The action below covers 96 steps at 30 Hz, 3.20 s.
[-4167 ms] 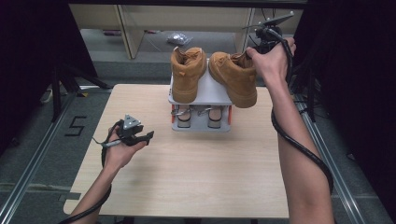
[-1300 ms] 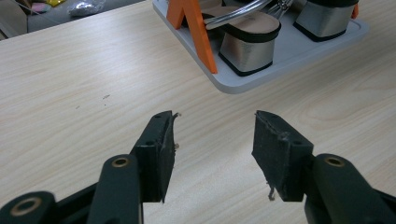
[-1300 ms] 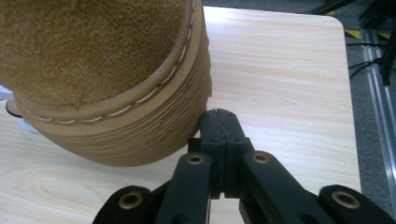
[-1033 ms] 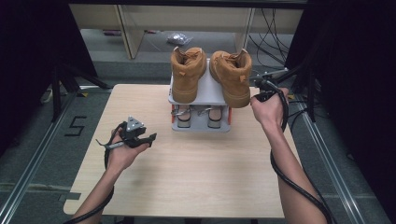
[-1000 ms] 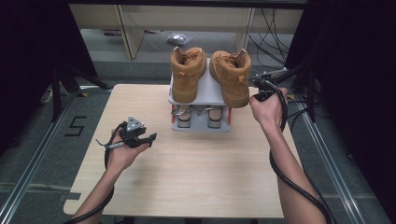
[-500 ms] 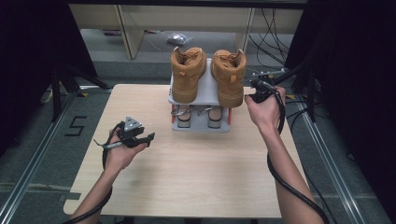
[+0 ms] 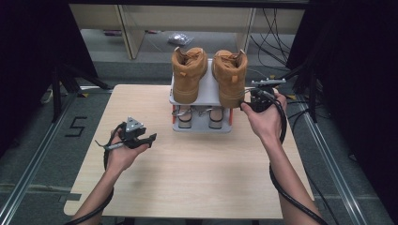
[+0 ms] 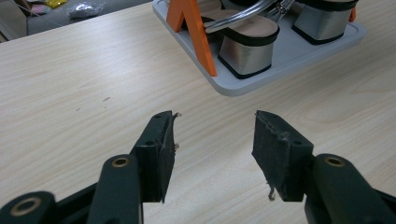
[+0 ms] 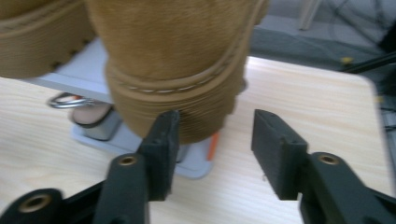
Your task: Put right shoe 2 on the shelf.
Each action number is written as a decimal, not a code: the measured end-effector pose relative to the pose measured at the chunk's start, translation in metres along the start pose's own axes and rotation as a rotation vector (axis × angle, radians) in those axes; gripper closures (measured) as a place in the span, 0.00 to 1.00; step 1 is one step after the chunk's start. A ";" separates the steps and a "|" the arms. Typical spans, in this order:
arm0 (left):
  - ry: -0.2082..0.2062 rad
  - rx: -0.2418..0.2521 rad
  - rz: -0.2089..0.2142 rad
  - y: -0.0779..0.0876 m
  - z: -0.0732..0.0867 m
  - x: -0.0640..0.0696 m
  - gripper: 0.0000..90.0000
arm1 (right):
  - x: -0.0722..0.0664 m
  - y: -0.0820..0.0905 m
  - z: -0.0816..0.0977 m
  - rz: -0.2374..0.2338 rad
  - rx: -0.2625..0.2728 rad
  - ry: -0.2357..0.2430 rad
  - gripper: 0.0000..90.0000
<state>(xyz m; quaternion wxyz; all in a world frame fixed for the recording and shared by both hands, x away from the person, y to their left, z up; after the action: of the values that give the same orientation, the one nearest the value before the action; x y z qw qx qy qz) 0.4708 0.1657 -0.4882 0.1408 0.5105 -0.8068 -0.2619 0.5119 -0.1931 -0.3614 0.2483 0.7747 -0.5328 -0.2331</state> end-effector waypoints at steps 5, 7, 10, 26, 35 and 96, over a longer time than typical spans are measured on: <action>-0.002 -0.006 0.002 0.001 0.000 0.001 0.53 | -0.003 -0.001 0.002 -0.010 0.005 0.006 0.52; -0.002 -0.002 0.000 0.001 0.000 0.000 0.53 | -0.004 -0.002 0.002 -0.014 -0.002 0.020 0.49; 0.010 0.003 0.001 0.000 0.000 0.000 0.53 | -0.009 -0.006 0.003 -0.011 -0.006 0.027 0.45; 0.004 -0.010 -0.005 0.001 0.004 -0.003 0.53 | -0.021 -0.027 0.001 -0.001 0.026 0.046 0.25; -0.022 -0.030 0.004 0.000 0.004 -0.002 0.53 | -0.018 -0.026 -0.002 -0.010 0.010 0.089 0.27; 0.064 0.063 -0.026 0.016 0.016 -0.012 0.53 | -0.001 -0.020 0.029 -0.066 0.022 0.084 0.67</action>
<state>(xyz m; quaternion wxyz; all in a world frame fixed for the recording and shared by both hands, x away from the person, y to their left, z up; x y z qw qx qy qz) 0.4566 0.1857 -0.4917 0.1470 0.5334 -0.8030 -0.2216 0.5078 -0.1902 -0.3968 0.2542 0.8037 -0.4984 -0.2025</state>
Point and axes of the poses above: each handheld gripper's, and its own axes: y roughly backward along the jaws, z roughly out of its underside, x roughly to its right, the point moved 6 cm from there along -y, roughly forward along the jaws, and after that the axes turned 3 degrees about -z, right-handed, at the moved point
